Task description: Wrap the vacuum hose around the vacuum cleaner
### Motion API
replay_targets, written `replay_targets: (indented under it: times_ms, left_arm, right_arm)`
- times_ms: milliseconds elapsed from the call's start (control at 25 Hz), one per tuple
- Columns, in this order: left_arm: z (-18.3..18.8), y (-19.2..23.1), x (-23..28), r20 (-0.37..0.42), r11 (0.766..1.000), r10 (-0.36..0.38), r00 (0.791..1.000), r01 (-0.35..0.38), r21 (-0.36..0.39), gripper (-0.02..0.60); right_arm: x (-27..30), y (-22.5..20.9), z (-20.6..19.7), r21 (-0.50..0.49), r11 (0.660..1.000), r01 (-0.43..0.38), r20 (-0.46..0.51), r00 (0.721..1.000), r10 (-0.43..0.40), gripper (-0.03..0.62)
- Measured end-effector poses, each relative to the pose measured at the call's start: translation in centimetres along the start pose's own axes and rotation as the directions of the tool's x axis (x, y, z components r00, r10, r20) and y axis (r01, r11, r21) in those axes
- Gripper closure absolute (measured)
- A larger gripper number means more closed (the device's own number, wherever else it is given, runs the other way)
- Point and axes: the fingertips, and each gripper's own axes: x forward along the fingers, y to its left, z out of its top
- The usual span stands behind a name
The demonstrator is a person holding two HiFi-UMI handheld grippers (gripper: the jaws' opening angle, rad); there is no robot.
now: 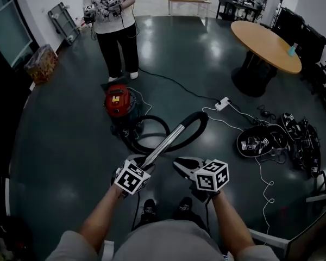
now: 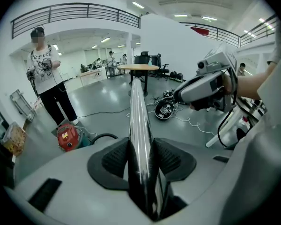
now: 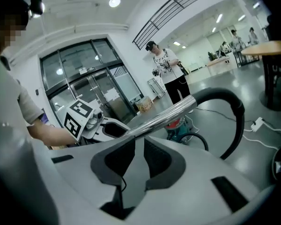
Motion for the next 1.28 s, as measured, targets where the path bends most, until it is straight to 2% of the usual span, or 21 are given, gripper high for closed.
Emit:
replay_targets:
  times_ms: [80, 120, 200, 280, 560, 720, 880, 960, 1040, 1120, 1160, 1280]
  left_arm:
    - [0.9, -0.6, 0.8, 0.012, 0.999, 0.021, 1.000, -0.021, -0.029, 0.405]
    - [1.4, -0.9, 1.2, 0.016, 0.999, 0.033, 0.999, -0.032, -0.043, 0.405]
    - [2.4, -1.7, 2.0, 0.016, 0.996, 0.053, 0.998, -0.052, -0.075, 0.405]
    - [3.1, -2.7, 2.5, 0.014, 0.993, 0.067, 0.998, -0.065, -0.102, 0.405]
    - [4.8, -6.0, 4.0, 0.036, 0.985, 0.088, 0.995, -0.082, -0.150, 0.405]
    - [5.1, -7.1, 3.9, 0.082, 0.974, 0.081, 0.993, -0.062, -0.220, 0.405]
    - [5.4, -7.7, 3.5, 0.130, 0.967, 0.092, 0.987, -0.057, -0.247, 0.412]
    - [6.6, -7.5, 2.5, 0.217, 0.967, 0.120, 0.969, -0.065, -0.247, 0.435]
    - [9.0, -7.2, 1.0, 0.329, 0.973, 0.148, 0.933, -0.078, -0.216, 0.577]
    - [10.4, -6.9, 0.5, 0.351, 0.980, 0.154, 0.924, -0.097, -0.174, 0.577]
    - [10.5, -6.6, 0.4, 0.344, 0.980, 0.155, 0.926, -0.100, -0.173, 0.577]
    - [9.0, -5.0, 0.3, 0.309, 0.972, 0.169, 0.936, -0.108, -0.207, 0.577]
  right_arm:
    - [0.5, -1.3, -0.1, 0.075, 0.996, -0.045, 0.026, 0.999, 0.043, 0.548]
    - [0.6, -2.0, 0.0, 0.119, 0.991, -0.064, 0.048, 0.997, 0.059, 0.523]
    - [0.7, -3.3, 0.4, 0.211, 0.972, -0.107, 0.096, 0.991, 0.088, 0.399]
    - [0.9, -4.2, 0.4, 0.288, 0.947, -0.145, 0.130, 0.985, 0.111, 0.338]
    - [2.0, -6.4, 0.3, 0.446, 0.866, -0.227, 0.198, 0.968, 0.151, 0.336]
    - [2.5, -6.3, -0.2, 0.433, 0.871, -0.233, 0.209, 0.966, 0.155, 0.338]
    - [3.1, -6.6, -0.6, 0.455, 0.866, -0.206, 0.194, 0.972, 0.129, 0.338]
    - [3.5, -7.1, -0.8, 0.491, 0.854, -0.174, 0.177, 0.979, 0.098, 0.339]
    - [4.2, -8.0, -1.5, 0.547, 0.825, -0.140, 0.154, 0.986, 0.065, 0.352]
    - [4.7, -8.6, -2.4, 0.585, 0.801, -0.129, 0.155, 0.987, 0.046, 0.381]
    - [4.8, -8.8, -3.0, 0.584, 0.803, -0.121, 0.152, 0.988, 0.039, 0.387]
    - [5.9, -8.7, -4.1, 0.538, 0.838, -0.090, 0.104, 0.994, 0.040, 0.391]
